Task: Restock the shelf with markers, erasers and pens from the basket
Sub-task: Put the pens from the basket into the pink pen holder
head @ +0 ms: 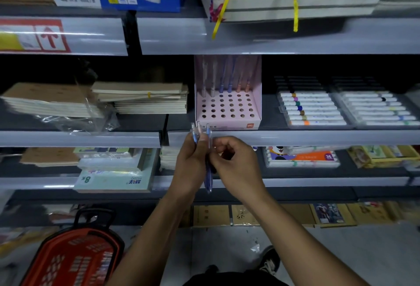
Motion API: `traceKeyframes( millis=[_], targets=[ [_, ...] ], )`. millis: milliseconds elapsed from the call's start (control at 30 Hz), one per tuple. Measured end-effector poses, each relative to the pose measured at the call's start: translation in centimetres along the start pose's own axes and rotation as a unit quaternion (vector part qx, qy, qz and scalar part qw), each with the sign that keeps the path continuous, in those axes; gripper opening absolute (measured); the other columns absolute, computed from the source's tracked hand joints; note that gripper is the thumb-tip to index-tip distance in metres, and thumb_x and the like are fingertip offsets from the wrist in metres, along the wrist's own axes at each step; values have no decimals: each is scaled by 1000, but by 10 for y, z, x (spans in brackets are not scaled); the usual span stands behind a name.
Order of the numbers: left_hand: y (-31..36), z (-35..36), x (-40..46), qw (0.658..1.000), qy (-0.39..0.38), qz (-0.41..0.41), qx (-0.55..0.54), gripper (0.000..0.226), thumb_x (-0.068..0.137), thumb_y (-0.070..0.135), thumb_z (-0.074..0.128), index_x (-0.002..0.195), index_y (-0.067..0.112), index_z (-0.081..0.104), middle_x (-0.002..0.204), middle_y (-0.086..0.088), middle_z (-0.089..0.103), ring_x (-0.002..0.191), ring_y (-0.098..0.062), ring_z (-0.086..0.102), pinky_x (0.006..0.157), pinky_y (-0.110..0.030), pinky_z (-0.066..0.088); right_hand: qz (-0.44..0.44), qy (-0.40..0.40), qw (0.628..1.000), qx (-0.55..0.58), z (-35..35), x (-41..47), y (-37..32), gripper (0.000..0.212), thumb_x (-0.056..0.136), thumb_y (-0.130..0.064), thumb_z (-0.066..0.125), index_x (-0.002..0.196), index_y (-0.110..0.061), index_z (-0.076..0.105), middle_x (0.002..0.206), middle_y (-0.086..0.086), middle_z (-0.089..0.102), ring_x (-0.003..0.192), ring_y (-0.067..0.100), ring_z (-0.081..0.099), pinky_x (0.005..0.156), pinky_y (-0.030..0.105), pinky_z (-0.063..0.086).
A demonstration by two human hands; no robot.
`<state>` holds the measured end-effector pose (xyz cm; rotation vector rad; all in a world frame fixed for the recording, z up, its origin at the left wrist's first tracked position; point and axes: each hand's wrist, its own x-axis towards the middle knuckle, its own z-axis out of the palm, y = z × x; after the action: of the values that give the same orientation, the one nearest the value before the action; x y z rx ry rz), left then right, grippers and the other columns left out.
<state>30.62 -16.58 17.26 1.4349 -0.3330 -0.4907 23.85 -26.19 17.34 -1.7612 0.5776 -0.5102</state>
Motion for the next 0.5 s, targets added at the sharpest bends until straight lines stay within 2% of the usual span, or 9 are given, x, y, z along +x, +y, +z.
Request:
traceKeyframes(
  millis=[67,133,200,267,333,400,467,500],
  targets=[
    [-3,1,1,1000,-5,20,24,23,113,30,43,114,19,63,84,8,72,80,-5,71,67,-17,54,15,-9,1000,-11,-2,4,-2,7,89,-26,74,93,-31,74,87,-12,73,84,9,71,76,41,63],
    [-4,2,0,999,-12,37,31,20,113,31,44,110,23,61,82,7,71,74,-10,71,62,-21,55,33,-14,999,-10,-3,7,-6,7,88,-22,75,88,-29,74,84,-11,73,80,10,71,73,38,63],
    [-3,2,0,998,-8,52,39,19,112,33,44,109,27,62,85,2,72,74,-18,72,59,-31,59,48,-15,999,13,-5,10,-9,9,87,-17,76,86,-25,73,80,-8,73,74,9,71,64,30,61],
    [-2,2,2,997,3,63,37,20,112,33,43,114,27,62,97,-4,73,88,-30,74,69,-50,64,49,-7,998,31,-9,15,-12,8,88,-16,78,86,-23,73,79,-8,73,72,5,70,62,19,55],
    [0,1,5,997,14,70,28,19,113,29,42,114,22,59,98,-12,74,89,-38,74,73,-62,62,37,9,999,38,-15,19,-17,8,90,-19,79,88,-22,72,78,-10,73,73,2,69,63,13,52],
    [0,-2,7,996,31,76,46,18,114,28,42,110,16,55,84,-12,73,79,-36,75,73,-58,63,17,26,998,51,-21,26,-25,7,90,-19,79,91,-21,72,78,-7,72,77,7,69,68,14,54],
    [1,-4,9,995,41,74,50,21,113,30,43,106,12,49,64,-6,62,58,-30,67,57,-46,61,-3,42,997,66,-27,34,-34,9,91,-18,78,93,-18,69,80,-1,71,75,12,70,72,20,57],
    [0,-5,10,995,45,72,49,24,112,31,44,102,10,47,59,-2,53,49,-25,57,49,-39,54,-12,52,996,72,-30,38,-40,10,92,-17,78,93,-16,68,80,3,72,73,14,70,72,23,59]
  ],
)
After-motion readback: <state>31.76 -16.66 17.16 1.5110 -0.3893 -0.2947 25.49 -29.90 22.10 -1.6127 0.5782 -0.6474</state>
